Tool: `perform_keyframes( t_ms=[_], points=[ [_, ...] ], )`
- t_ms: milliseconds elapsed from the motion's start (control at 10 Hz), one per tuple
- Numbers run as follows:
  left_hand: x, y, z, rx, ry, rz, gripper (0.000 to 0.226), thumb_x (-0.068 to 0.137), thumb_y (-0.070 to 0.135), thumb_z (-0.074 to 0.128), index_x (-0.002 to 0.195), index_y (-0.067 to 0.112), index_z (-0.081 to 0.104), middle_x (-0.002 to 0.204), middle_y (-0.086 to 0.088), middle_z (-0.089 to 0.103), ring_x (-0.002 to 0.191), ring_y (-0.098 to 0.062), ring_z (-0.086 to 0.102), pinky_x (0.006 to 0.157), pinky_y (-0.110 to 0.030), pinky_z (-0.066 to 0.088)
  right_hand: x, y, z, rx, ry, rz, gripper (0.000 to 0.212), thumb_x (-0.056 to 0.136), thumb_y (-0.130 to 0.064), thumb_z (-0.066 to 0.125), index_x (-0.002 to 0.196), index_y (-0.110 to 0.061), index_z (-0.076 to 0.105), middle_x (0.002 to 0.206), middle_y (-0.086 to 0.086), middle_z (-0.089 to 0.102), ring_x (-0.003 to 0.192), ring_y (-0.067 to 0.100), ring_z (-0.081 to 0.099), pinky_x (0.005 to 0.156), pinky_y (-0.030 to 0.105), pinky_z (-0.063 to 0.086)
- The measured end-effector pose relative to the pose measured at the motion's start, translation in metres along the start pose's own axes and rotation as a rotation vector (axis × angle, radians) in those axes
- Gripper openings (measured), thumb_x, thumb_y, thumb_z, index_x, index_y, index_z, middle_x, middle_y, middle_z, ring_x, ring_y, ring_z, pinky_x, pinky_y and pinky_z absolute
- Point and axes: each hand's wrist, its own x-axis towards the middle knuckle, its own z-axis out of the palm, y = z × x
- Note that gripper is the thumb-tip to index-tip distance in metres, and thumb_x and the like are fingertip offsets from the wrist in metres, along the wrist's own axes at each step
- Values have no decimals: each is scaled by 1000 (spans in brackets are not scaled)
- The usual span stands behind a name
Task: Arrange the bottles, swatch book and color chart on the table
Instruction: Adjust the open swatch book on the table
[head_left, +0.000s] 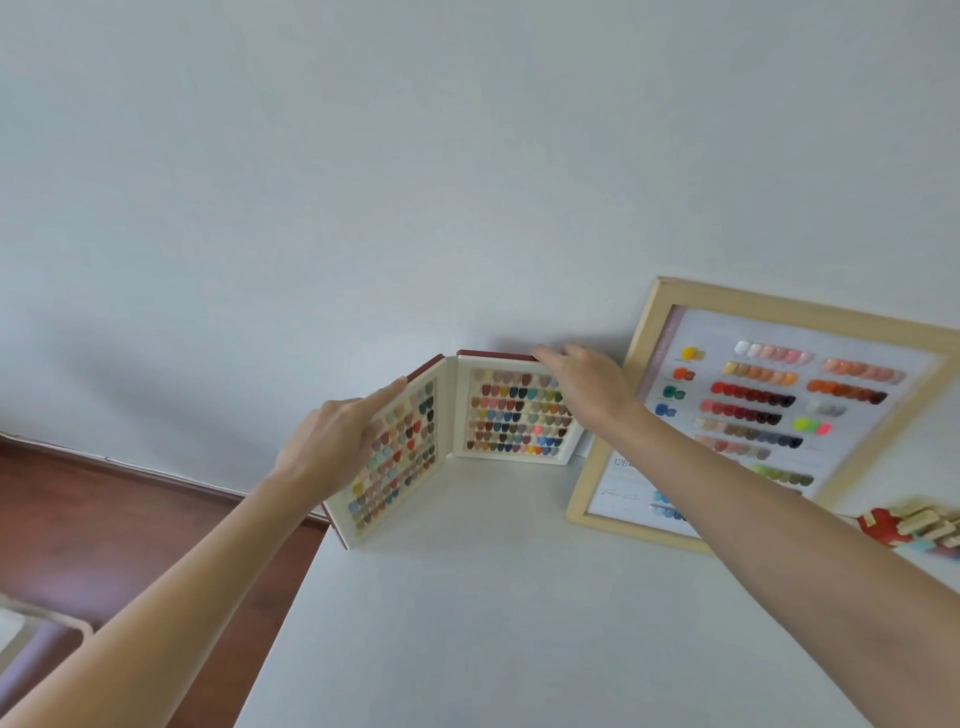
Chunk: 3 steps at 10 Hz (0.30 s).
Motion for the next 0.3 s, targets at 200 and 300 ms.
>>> perform_keyframes(
  t_ms=[200, 300],
  points=[
    [-2, 2, -3, 38, -1, 5, 56, 97, 15, 39, 146, 42, 28, 109, -2, 69, 73, -17, 61, 48, -24, 44, -3, -2, -5, 6, -16, 13, 40, 86, 8, 47, 122, -10, 49, 89, 14, 60, 72, 26, 55, 55, 31, 44],
    [-2, 10, -7, 38, 53, 21, 56, 94, 17, 49, 145, 37, 33, 120, -1, 64, 84, -17, 60, 53, -24, 44, -8, -6, -13, 13, 62, 0, 52, 82, 15, 46, 127, -9, 46, 101, 16, 60, 90, 30, 59, 66, 34, 52]
  ],
)
